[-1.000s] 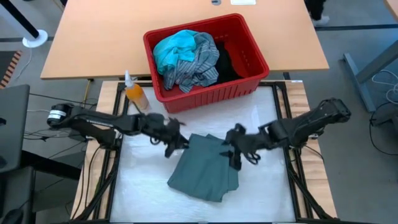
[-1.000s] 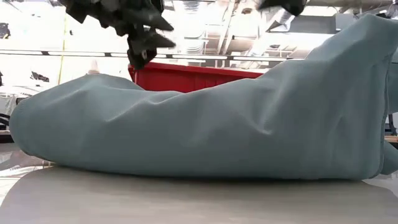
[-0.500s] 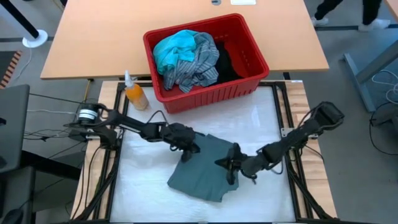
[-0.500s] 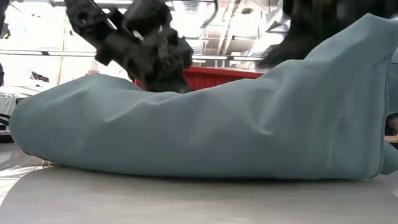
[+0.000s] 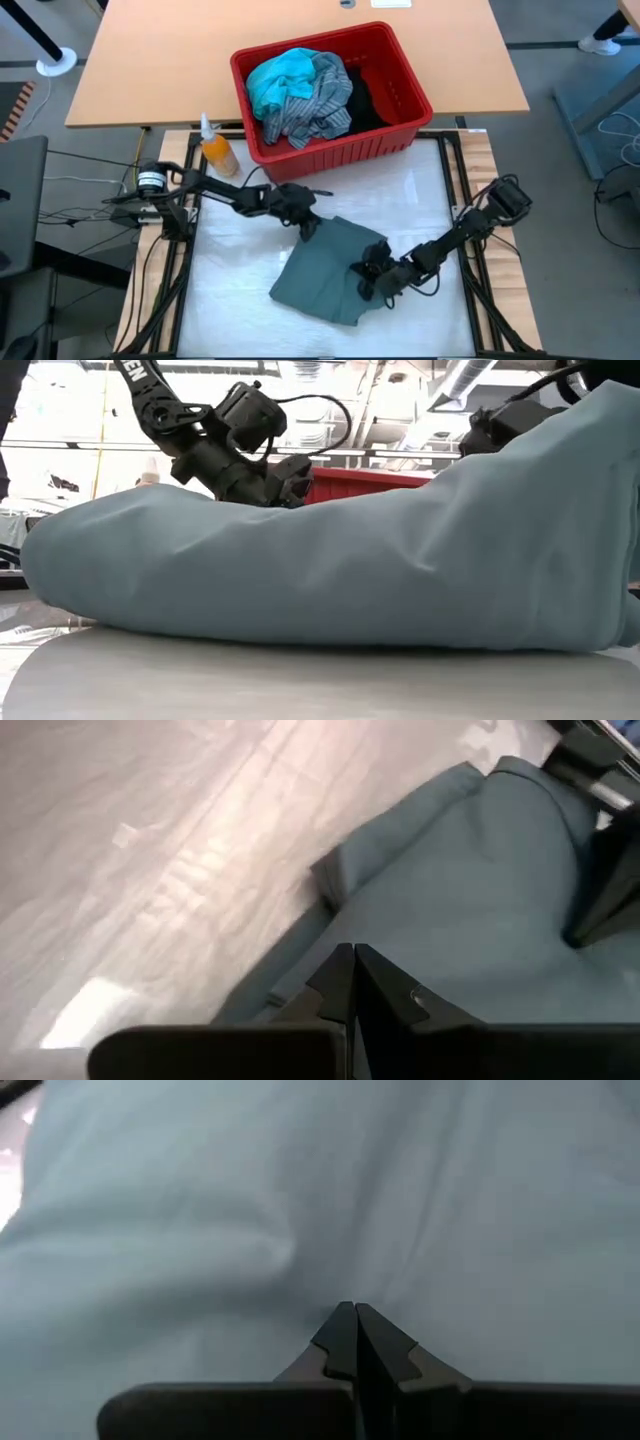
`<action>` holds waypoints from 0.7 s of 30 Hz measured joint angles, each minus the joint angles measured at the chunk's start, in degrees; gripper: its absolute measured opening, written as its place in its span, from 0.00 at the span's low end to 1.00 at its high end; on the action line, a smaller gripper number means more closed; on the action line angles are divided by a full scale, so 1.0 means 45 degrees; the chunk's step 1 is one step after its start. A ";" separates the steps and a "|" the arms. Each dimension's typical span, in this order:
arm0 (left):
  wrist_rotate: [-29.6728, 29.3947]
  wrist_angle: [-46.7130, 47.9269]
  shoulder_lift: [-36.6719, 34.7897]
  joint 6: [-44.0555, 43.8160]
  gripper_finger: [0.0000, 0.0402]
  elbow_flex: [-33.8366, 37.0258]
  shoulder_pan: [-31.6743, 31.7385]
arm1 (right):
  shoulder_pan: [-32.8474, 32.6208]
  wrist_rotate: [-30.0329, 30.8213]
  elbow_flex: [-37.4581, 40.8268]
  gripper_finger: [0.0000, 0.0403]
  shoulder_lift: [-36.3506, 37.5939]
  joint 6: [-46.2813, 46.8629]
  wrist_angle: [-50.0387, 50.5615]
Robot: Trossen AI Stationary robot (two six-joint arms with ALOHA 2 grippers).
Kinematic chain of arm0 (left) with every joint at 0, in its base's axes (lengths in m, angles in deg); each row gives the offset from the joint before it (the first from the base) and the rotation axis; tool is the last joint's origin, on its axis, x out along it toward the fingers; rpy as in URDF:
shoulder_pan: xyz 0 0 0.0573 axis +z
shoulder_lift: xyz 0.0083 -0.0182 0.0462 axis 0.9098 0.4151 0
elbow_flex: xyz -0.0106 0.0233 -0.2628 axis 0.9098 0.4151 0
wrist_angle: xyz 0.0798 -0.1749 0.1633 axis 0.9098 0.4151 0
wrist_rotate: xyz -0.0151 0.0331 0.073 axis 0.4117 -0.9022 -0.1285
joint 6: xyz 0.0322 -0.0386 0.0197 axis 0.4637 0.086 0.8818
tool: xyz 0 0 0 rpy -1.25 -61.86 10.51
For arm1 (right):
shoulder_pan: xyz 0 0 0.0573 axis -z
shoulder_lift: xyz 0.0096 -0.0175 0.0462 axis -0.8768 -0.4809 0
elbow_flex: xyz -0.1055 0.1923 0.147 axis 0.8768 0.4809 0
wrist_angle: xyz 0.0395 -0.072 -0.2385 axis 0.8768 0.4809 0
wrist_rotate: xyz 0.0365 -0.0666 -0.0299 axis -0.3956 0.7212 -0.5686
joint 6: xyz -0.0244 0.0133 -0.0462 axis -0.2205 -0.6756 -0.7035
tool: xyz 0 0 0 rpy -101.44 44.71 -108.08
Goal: Fold Laundry from Bin
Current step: Move the folded dark blue pants to the top right of the table
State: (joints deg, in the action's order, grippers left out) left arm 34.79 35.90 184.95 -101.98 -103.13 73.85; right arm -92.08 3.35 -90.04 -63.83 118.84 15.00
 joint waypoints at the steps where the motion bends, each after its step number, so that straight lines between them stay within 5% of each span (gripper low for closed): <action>1: 0.0269 0.0006 -0.0032 -0.0026 0.00 0.0002 0.0117 | 0.0127 -0.0066 0.0005 0.05 0.0271 -0.0363 0.0042; 5: 0.1045 -0.0201 -0.0981 0.0357 0.00 0.0015 0.0254 | 0.0700 -0.0328 -0.0341 0.05 0.1966 -0.2536 0.0404; 12: 0.0256 -0.0144 -0.3145 0.1364 0.00 0.0063 -0.1001 | 0.1376 0.0013 -0.1163 0.05 0.4015 -0.5089 0.0642; 21: 0.0082 0.0599 -0.2905 0.1585 0.00 0.1286 -0.3578 | 0.1690 -0.0059 -0.0996 0.05 0.1659 -0.4627 0.1257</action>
State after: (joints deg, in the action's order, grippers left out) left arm 35.16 38.60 171.88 -94.85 -97.34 57.75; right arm -84.48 3.08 -94.53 -56.36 98.02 20.66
